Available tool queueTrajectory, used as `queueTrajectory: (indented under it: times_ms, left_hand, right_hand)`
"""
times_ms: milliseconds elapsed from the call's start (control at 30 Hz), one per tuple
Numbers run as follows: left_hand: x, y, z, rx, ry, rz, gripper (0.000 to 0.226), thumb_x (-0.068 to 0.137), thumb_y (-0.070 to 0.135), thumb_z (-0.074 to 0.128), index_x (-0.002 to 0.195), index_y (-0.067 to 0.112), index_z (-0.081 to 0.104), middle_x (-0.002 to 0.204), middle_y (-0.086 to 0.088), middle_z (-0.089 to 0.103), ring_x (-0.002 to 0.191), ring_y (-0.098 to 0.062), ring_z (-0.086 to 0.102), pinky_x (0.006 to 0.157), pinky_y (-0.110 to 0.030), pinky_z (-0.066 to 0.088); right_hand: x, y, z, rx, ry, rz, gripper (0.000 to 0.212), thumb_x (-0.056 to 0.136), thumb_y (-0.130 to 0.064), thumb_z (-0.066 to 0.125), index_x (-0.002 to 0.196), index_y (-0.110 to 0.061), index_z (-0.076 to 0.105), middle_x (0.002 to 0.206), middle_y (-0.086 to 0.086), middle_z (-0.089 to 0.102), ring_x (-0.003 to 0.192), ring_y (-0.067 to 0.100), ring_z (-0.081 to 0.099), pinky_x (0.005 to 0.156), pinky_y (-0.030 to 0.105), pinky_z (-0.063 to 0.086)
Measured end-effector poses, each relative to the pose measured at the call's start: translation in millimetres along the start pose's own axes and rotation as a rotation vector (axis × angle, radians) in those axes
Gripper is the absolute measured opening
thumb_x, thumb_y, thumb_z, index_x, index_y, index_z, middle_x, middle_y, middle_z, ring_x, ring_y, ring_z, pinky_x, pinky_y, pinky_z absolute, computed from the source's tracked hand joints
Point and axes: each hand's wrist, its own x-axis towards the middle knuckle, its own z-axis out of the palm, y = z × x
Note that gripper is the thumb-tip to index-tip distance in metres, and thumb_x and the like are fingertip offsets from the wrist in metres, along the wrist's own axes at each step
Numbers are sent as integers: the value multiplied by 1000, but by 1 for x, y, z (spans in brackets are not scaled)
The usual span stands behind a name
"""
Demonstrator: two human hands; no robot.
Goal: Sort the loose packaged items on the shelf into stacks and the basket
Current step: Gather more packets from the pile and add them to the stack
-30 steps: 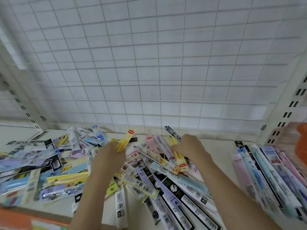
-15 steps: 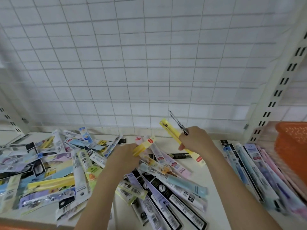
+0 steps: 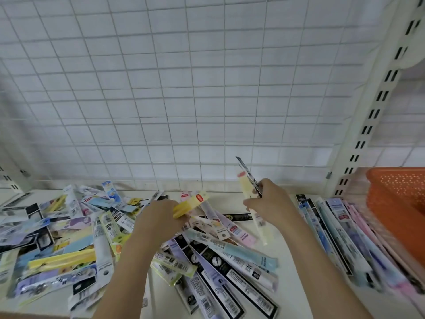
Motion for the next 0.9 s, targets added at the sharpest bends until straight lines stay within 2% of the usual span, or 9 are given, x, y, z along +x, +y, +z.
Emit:
queueTrajectory:
  times_ms: [100, 167, 300, 367, 500, 600, 700, 833, 900]
  left_hand:
    - [-4, -1, -10, -21, 46, 8, 30, 78, 5, 48, 57, 18, 32, 55, 0, 40, 48, -15, 35, 47, -27, 26]
    - [-7, -2, -16, -61, 89, -5, 29, 76, -2, 45, 58, 17, 32, 57, -1, 39, 49, -16, 34, 47, -27, 23]
    - [-15, -3, -21, -94, 234, -29, 39, 89, 21, 53, 54, 20, 36, 57, 0, 43, 51, -15, 41, 46, -25, 26]
    - [-17, -4, -25, -105, 274, -38, 39, 92, 35, 52, 56, 19, 49, 69, -3, 46, 61, -20, 51, 49, -24, 29]
    - [-13, -4, -29, -148, 337, -18, 36, 93, 30, 51, 80, 2, 69, 95, -10, 50, 88, -27, 54, 70, -30, 39]
    - [-11, 3, -27, -193, 286, 9, 21, 97, 15, 44, 82, 7, 55, 75, -2, 46, 64, -19, 46, 54, -25, 33]
    - [-3, 11, -18, -183, 218, 90, 11, 92, 0, 41, 90, 11, 44, 72, 3, 37, 65, -17, 42, 52, -22, 28]
    - [9, 25, -6, -113, 65, 131, 9, 89, 10, 46, 87, 16, 39, 76, 4, 36, 69, -21, 44, 60, -27, 32]
    - [14, 32, -2, -47, -15, 175, 19, 86, 16, 50, 104, 17, 46, 81, 1, 49, 72, -22, 49, 60, -29, 37]
  right_hand:
    - [-1, -1, 3, 30, -25, 12, 44, 81, -18, 65, 116, -13, 39, 103, 6, 60, 88, 23, 60, 51, 25, 40]
    - [0, -2, 5, 42, -29, 6, 38, 82, -17, 62, 115, -11, 44, 102, 5, 65, 89, 21, 62, 60, 29, 45]
    - [0, -1, 9, 45, -51, -10, 17, 82, -16, 58, 98, -10, 56, 86, 2, 69, 84, 19, 64, 70, 31, 49]
    - [0, -1, 11, 49, -50, -10, 14, 82, -17, 57, 95, -11, 57, 81, -1, 68, 83, 18, 65, 69, 30, 49]
    - [0, 0, 11, 30, -45, -5, 15, 84, -19, 53, 97, -11, 57, 85, 1, 69, 85, 20, 65, 72, 32, 50]
    - [-3, 1, 9, 22, -44, -13, 15, 86, -19, 46, 95, -8, 51, 86, 5, 63, 80, 23, 60, 67, 33, 47]
    - [-6, 4, 8, 21, -37, 6, 15, 89, -25, 43, 88, -11, 47, 74, 1, 50, 65, 18, 47, 58, 31, 39]
    - [-7, 15, 5, -34, -4, 19, 29, 91, -35, 46, 69, -17, 39, 67, -2, 45, 61, 15, 44, 52, 28, 31]
    - [-8, 21, 3, -54, 28, 21, 35, 93, -37, 43, 64, -18, 37, 63, -3, 44, 59, 14, 44, 52, 28, 30]
